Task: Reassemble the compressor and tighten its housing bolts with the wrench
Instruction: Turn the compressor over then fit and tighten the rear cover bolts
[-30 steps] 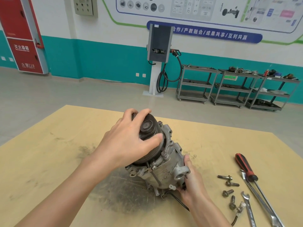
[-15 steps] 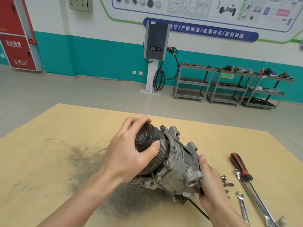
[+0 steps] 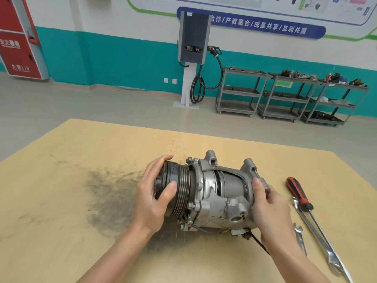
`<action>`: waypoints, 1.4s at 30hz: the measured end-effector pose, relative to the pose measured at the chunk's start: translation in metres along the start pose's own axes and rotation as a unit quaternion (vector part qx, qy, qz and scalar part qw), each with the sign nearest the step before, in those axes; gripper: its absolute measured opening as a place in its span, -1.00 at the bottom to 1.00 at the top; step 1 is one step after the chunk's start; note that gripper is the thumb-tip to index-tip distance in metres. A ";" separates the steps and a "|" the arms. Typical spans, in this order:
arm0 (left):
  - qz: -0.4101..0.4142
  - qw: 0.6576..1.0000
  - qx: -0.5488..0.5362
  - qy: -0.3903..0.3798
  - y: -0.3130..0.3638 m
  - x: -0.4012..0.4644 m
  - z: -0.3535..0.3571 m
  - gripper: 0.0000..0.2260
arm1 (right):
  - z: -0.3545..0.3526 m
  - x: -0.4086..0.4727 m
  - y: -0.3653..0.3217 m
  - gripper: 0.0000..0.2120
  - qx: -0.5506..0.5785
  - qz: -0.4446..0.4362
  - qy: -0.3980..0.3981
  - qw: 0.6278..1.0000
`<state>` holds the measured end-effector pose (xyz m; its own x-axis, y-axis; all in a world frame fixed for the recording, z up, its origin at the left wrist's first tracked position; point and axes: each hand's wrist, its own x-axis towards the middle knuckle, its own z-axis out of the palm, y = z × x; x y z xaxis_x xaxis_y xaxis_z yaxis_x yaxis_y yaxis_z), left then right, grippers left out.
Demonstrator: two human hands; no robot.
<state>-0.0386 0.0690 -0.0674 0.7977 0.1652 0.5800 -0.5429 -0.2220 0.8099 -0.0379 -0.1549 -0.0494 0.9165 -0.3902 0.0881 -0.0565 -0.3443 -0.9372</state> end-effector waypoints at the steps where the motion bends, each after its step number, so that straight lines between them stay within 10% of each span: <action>1: -0.002 1.000 -0.002 0.000 -0.002 -0.001 -0.001 -0.54 | 0.001 -0.001 -0.001 -0.63 -0.004 -0.009 0.000 1.000; 24: -0.056 0.994 -0.089 0.019 -0.053 -0.013 -0.007 -0.45 | 0.011 -0.016 -0.010 -0.72 -0.094 -0.070 0.019 0.993; 33: -0.099 0.992 -0.072 0.011 -0.052 -0.015 -0.030 -0.49 | 0.001 -0.028 -0.019 -0.07 -0.085 -0.032 -0.099 0.991; 42: -0.134 0.991 -0.026 -0.001 -0.046 -0.014 -0.042 -0.55 | -0.002 -0.047 -0.023 -0.26 -0.070 -0.083 -0.106 0.988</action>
<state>-0.0357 0.1171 -0.1090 0.9156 0.2093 0.3434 -0.3241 -0.1214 0.9382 -0.0802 -0.1306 -0.0310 0.9792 -0.1365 0.1502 0.0608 -0.5085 -0.8589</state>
